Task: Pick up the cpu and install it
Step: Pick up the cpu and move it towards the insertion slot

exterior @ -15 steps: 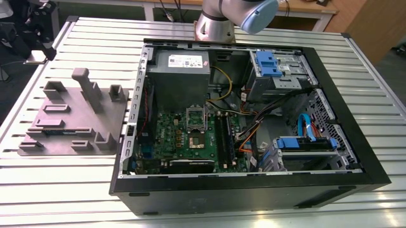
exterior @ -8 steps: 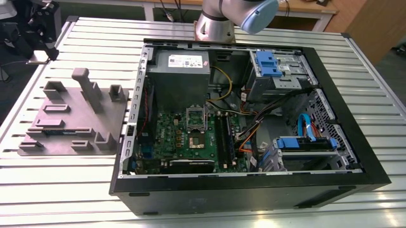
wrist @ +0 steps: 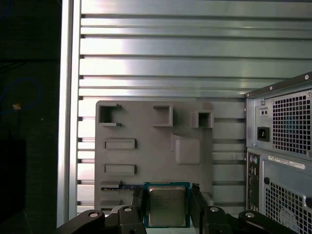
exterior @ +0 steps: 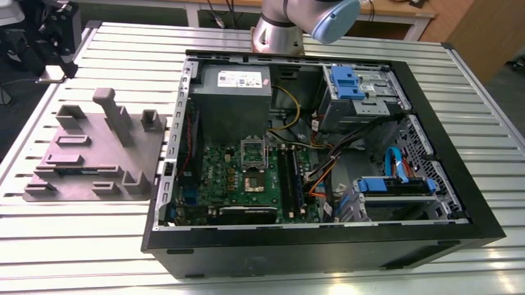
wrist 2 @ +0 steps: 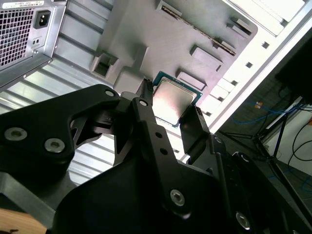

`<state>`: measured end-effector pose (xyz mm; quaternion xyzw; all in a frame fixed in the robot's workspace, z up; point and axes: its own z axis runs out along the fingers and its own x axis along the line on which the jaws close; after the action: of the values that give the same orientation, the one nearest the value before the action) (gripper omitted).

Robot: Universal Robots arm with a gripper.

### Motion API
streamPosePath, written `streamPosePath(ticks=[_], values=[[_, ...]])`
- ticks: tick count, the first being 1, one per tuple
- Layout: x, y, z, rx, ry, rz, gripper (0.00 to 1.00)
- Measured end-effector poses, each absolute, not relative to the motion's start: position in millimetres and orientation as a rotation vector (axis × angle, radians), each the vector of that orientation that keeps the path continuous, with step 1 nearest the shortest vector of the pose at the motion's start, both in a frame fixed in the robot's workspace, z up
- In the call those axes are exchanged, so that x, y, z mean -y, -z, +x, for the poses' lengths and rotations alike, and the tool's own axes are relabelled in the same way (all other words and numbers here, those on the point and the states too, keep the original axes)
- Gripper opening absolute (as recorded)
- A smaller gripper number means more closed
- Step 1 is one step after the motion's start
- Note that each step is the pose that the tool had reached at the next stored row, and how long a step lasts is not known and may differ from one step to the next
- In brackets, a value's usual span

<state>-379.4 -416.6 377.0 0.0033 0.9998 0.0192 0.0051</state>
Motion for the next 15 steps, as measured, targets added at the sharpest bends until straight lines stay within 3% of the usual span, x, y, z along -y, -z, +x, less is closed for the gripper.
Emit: streamPosePath(ticks=[15], values=[[416.6, -377.0, -372.5, -3.131, -0.060, 0.011, 0.47]])
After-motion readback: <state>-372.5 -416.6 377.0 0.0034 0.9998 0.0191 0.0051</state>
